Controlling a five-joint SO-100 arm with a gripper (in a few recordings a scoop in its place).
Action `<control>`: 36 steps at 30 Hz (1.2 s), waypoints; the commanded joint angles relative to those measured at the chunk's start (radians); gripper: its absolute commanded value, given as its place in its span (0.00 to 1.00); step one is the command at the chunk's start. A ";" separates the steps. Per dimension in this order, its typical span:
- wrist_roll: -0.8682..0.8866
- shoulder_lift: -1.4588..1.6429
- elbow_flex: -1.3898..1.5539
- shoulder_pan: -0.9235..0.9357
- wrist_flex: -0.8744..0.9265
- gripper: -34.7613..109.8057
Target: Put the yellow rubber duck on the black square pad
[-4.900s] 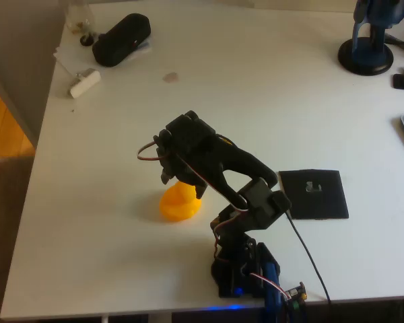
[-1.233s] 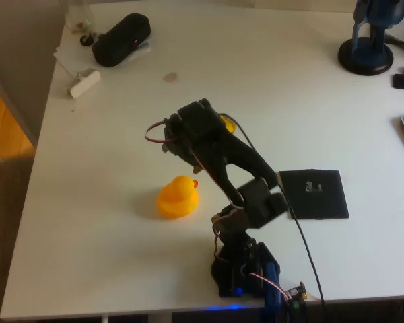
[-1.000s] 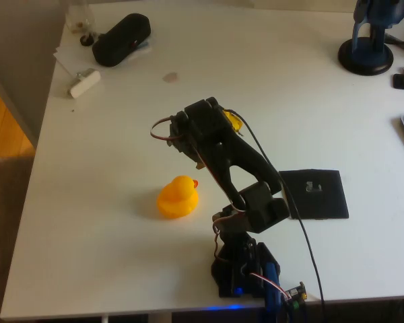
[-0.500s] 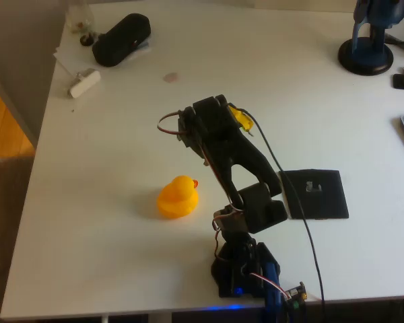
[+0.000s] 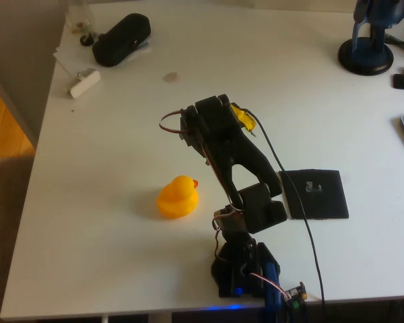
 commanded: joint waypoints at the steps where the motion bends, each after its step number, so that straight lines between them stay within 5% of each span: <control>1: -0.009 0.029 0.034 -0.006 0.003 0.48; 36: -0.005 -0.209 0.129 -0.150 -0.008 0.48</control>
